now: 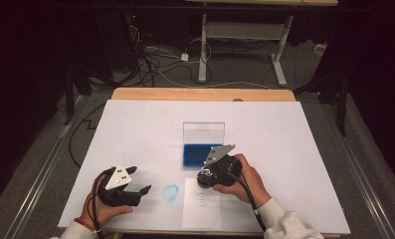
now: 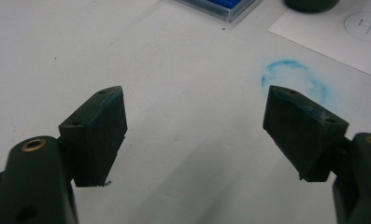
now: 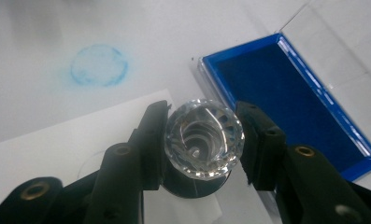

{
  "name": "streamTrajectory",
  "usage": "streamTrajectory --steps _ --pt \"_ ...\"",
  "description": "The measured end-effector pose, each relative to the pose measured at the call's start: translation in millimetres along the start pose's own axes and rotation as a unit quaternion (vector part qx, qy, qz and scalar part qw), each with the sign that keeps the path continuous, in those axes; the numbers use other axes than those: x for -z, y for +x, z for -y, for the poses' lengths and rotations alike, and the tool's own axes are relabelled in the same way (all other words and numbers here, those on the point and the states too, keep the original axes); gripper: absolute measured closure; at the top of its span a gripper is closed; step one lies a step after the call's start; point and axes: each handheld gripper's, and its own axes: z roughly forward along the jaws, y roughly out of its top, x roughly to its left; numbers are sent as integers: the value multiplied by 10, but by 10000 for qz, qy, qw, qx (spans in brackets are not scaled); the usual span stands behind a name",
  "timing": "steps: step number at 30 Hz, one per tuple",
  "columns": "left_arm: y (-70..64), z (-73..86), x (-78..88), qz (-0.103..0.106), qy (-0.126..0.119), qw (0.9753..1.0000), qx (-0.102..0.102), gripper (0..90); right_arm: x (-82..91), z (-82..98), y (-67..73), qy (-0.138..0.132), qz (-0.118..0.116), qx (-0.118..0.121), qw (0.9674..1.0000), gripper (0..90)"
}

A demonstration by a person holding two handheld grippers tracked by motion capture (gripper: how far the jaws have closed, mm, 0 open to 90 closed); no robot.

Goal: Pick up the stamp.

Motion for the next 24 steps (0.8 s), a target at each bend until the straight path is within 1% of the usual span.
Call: streamTrajectory --steps 1,3,5,6,7,8,9,10,12,13,16,17,18,19,22,24 --pt "-3 -2 1 -17 -2 10000 -8 209 52 3 -5 -123 56 -48 9999 570" --pt "-5 -5 4 -3 -22 10000 0 209 81 5 -8 -168 61 -62 9998 571" --pt "-10 -5 0 19 -26 10000 -12 209 145 10 -20 -341 119 -80 9993 570" --pt "-12 -6 -1 41 -47 10000 -8 209 217 9 -18 -462 159 -97 9988 571" --pt "-16 -9 -1 34 -64 10000 -18 209 256 9 -12 -512 182 -105 9985 571" --pt "-20 -12 -2 15 -77 10000 -32 209 256 9 -12 -512 182 -105 9985 571" --pt "-24 -15 -2 -9 -91 10000 -36 209 328 9 -3 -670 197 -82 9975 571" --pt "-26 -18 -3 -18 -114 9999 -39 209 328 9 -3 -670 197 -82 9975 571" --pt "-31 -25 -6 -35 -138 9999 -41 209 433 9 4 -875 239 -52 9959 571" --pt "-33 -26 -9 -30 -141 9999 -39 209 467 7 9 -936 261 -64 9952 571" --pt "-38 -27 -34 -19 -71 10000 -58 209 531 3 13 -1048 311 -51 9940 571" --pt "-38 -26 -40 -7 -61 10000 -64 209 586 3 15 -1168 335 -55 9926 571" --pt "-37 -26 -43 -9 -48 10000 -70 209 586 3 15 -1168 335 -55 9926 571" --pt "-34 -26 -52 -19 -38 10000 -60 209 632 2 13 -1260 358 -50 9914 571" --pt "-29 -25 -68 -9 -14 10000 -53 209 672 -3 15 -1359 377 -79 9900 571" --pt "-27 -26 -75 14 -14 10000 -55 209 684 -8 13 -1373 350 -60 9899 571"
